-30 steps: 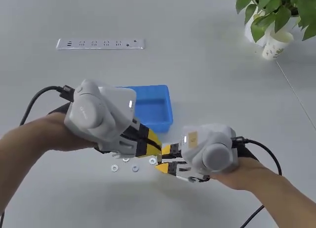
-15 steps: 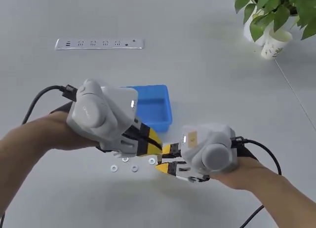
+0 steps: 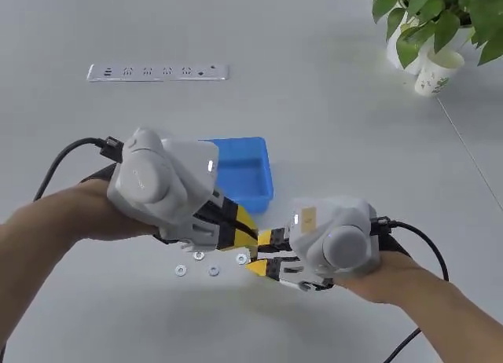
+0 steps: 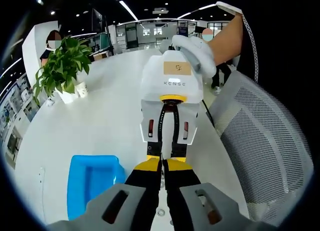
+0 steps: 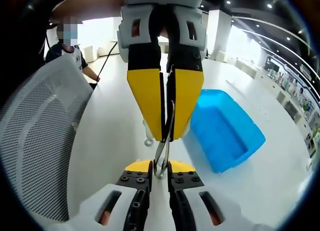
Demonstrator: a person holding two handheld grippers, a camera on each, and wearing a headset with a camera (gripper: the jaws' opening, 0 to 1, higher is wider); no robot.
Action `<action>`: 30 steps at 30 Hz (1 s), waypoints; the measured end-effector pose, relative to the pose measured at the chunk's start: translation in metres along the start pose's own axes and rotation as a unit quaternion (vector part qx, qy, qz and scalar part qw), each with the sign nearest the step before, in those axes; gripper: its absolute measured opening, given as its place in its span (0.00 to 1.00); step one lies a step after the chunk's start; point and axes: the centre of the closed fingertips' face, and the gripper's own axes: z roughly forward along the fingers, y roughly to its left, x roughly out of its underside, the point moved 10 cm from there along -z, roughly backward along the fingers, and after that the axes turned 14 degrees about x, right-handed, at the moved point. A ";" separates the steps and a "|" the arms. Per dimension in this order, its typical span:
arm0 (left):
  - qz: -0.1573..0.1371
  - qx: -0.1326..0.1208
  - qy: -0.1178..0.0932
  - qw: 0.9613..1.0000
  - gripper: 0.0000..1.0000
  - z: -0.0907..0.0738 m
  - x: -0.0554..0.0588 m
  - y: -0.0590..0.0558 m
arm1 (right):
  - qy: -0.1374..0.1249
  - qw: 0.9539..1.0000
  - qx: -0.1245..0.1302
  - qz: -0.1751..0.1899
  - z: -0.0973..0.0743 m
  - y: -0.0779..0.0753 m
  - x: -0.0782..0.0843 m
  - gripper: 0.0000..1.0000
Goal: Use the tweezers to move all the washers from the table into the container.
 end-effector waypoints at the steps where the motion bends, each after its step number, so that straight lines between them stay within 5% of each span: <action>1: 0.000 0.001 0.001 1.000 0.05 0.000 0.000 0.000 | 0.001 1.000 -0.001 0.001 0.000 0.000 0.000 0.13; 30: 0.000 0.012 0.005 1.000 0.06 0.005 0.000 0.003 | 0.011 0.999 -0.003 0.035 0.000 -0.001 0.004 0.10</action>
